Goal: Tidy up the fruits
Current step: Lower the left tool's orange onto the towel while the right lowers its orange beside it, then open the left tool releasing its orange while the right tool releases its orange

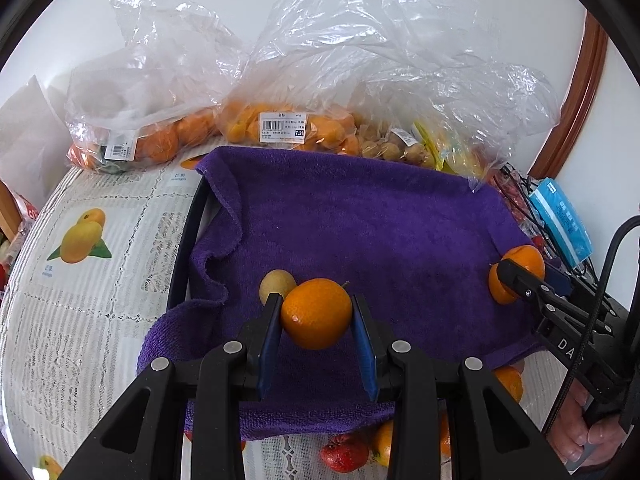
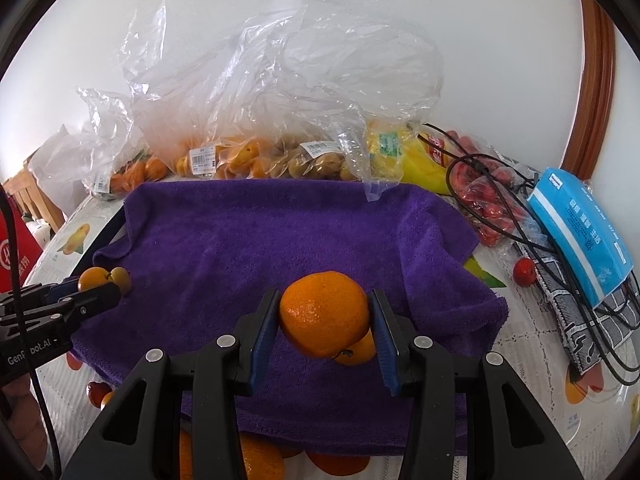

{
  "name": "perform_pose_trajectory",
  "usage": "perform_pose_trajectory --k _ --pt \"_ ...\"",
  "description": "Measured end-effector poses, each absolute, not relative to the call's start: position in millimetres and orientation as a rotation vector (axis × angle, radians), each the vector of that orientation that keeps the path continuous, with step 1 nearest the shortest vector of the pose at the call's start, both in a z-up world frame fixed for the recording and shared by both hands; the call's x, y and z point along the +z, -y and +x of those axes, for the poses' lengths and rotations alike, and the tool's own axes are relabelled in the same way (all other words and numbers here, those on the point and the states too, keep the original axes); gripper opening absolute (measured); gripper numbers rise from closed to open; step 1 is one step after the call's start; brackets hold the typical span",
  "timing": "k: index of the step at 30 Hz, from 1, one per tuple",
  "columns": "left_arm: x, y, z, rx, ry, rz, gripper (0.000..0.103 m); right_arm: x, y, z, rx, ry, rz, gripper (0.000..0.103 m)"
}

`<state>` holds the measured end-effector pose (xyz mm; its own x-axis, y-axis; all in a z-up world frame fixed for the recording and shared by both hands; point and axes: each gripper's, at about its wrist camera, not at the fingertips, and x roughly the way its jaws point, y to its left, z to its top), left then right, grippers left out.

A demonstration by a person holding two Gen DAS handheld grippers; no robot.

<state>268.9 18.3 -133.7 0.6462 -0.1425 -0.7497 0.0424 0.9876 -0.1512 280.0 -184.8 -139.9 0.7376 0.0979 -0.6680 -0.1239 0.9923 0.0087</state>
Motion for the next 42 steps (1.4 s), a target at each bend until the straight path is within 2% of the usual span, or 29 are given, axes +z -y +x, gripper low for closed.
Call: perform_pose_trajectory --k 31,33,35,42 --pt "-137.9 -14.8 271.4 -0.098 -0.895 -0.112 0.033 -135.8 189.9 276.7 0.115 -0.709 -0.040 0.047" --pt "-135.5 -14.9 270.2 -0.105 -0.883 -0.111 0.042 -134.8 192.0 276.6 0.110 -0.702 -0.029 0.051" --pt "-134.1 -14.4 269.3 -0.093 -0.868 -0.101 0.047 -134.6 193.6 277.2 0.111 -0.705 -0.018 0.052" --pt "-130.3 -15.6 267.3 -0.093 -0.851 -0.110 0.051 -134.3 195.6 275.9 0.100 -0.698 -0.010 0.055"
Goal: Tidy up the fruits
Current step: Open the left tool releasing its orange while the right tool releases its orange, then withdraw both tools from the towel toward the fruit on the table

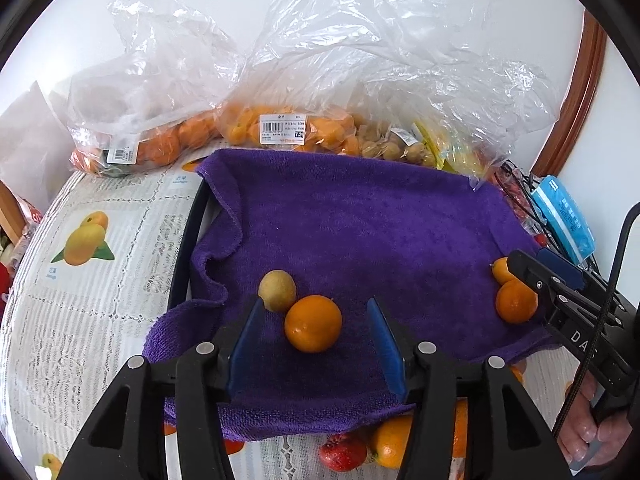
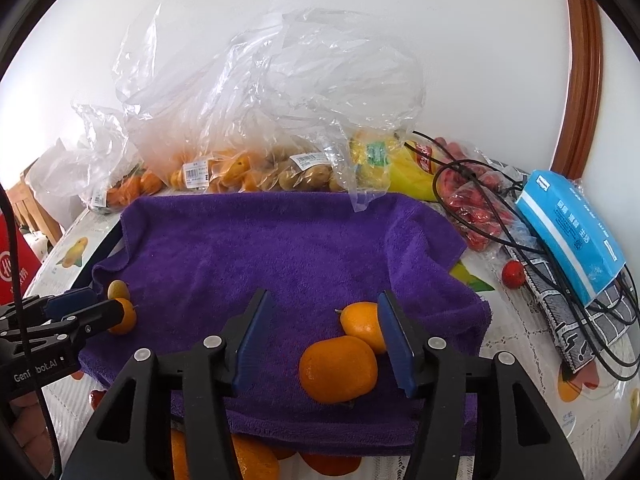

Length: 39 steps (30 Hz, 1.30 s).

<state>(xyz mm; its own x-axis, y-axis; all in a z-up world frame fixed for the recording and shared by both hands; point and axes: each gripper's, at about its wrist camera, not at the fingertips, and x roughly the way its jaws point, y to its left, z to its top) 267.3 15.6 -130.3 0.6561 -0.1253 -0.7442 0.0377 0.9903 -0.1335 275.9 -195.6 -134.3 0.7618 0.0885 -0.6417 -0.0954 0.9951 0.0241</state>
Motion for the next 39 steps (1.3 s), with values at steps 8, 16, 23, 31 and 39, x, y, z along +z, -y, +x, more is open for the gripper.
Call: perform_pose_trajectory --k 8,16,23,31,39 --pt "-126.3 -15.4 264.7 -0.098 -0.825 -0.114 0.055 -133.7 195.7 274.1 0.102 -0.690 -0.010 0.055" --pt "-119.0 -18.1 261.2 -0.102 -0.798 -0.127 0.060 -132.6 201.0 272.5 0.083 -0.671 0.012 0.055" --pt "-115.9 -19.8 259.6 -0.102 -0.788 -0.142 0.061 -127.6 200.7 267.0 0.049 -0.641 0.004 0.055" --pt "-109.3 -17.8 255.7 -0.112 -0.762 -0.137 0.061 -118.6 200.1 258.9 0.063 -0.664 0.074 0.055" --pt "-96.7 -13.9 245.9 -0.151 -0.735 -0.145 0.061 -124.7 194.3 236.9 0.058 -0.721 0.034 0.055"
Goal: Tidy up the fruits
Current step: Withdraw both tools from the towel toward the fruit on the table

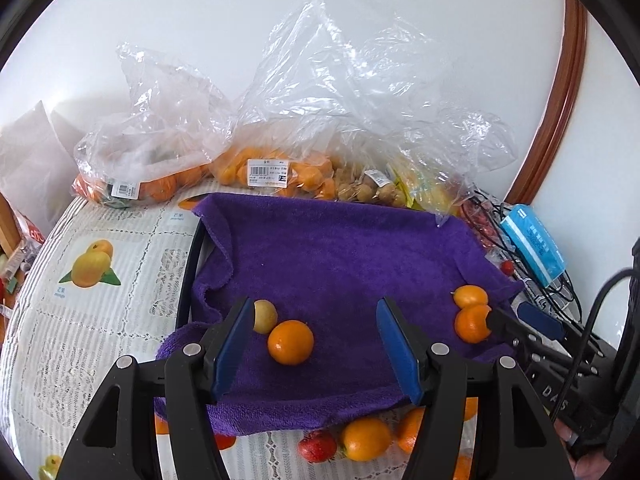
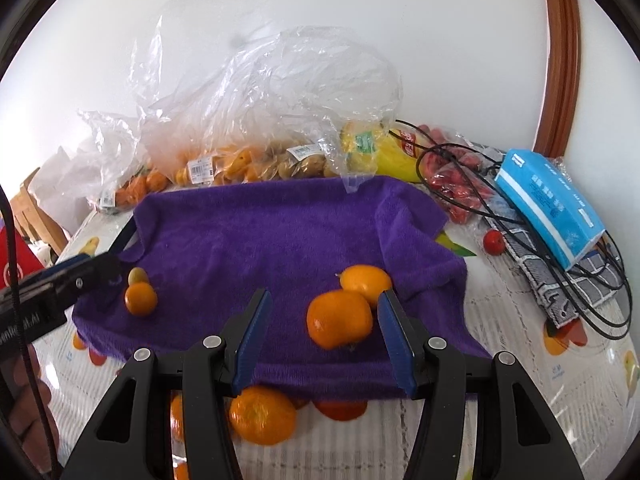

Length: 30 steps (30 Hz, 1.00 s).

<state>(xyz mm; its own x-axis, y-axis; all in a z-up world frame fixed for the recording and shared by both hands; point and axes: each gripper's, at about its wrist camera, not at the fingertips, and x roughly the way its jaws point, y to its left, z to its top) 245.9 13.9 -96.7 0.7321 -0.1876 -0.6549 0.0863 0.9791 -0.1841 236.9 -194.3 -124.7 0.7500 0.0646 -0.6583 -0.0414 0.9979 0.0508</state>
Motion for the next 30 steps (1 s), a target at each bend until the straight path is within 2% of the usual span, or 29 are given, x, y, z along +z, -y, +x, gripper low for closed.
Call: perform_pose_trajectory --k 5,11,30 --pt "-90.2 -14.4 239.4 -0.200 -0.734 -0.163 0.065 -118.2 196.4 217.1 0.062 -0.727 0.036 0.055" --pt "-99.8 -12.7 221.6 -0.204 -0.776 -0.138 0.065 -111.7 198.1 196.2 0.057 -0.715 0.033 0.056" --pt "-123.8 -33.8 184.0 -0.151 -0.829 -0.128 0.066 -143.2 198.8 152.5 0.114 -0.790 0.117 0.054"
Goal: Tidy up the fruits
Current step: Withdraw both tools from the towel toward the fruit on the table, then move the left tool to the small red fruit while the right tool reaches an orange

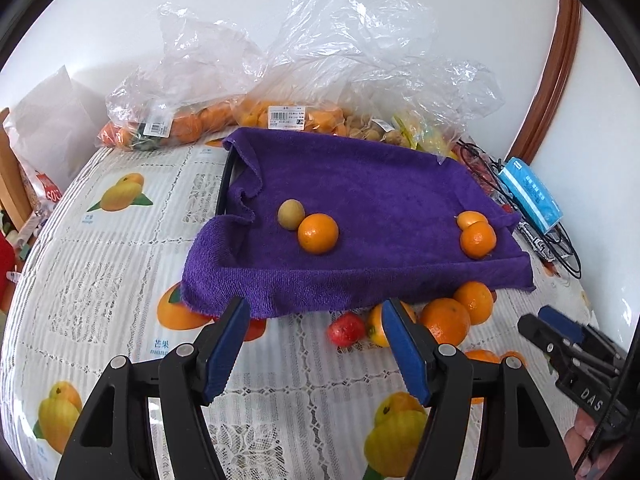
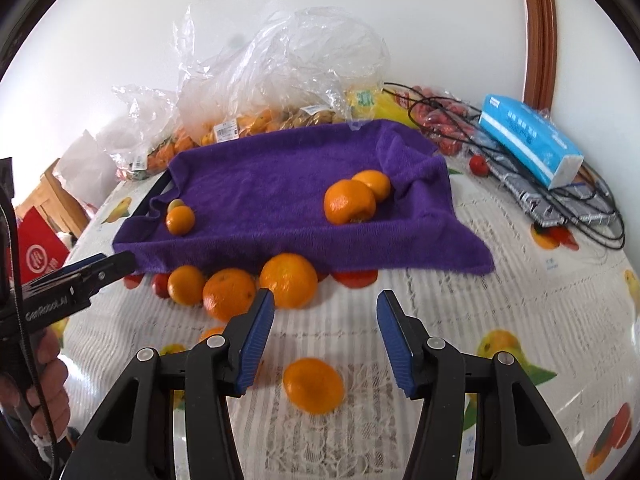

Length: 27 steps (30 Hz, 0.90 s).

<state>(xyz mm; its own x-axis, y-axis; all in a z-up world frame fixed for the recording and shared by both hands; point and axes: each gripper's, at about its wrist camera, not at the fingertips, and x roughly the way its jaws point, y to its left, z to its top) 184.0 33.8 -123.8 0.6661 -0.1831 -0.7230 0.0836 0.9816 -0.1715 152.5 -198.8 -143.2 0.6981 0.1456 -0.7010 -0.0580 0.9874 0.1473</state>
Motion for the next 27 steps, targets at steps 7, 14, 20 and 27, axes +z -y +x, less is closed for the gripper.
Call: perform_pose_trajectory --k 7,14,20,27 --pt "-123.5 -34.4 181.4 -0.165 -0.841 -0.165 0.066 -168.0 196.9 143.6 0.154 -0.857 0.142 0.042" --pt "-129.4 -41.5 173.9 -0.159 -0.852 -0.166 0.066 -179.6 186.4 138.7 0.123 -0.855 0.054 0.034" --pt "-136.9 -32.7 173.2 -0.166 -0.862 -0.117 0.066 -173.6 195.6 134.6 0.103 -0.806 0.028 0.034" --pt "-148.8 -20.4 187.3 -0.136 -0.874 -0.068 0.064 -174.8 218.5 140.0 0.054 -0.807 0.033 0.034"
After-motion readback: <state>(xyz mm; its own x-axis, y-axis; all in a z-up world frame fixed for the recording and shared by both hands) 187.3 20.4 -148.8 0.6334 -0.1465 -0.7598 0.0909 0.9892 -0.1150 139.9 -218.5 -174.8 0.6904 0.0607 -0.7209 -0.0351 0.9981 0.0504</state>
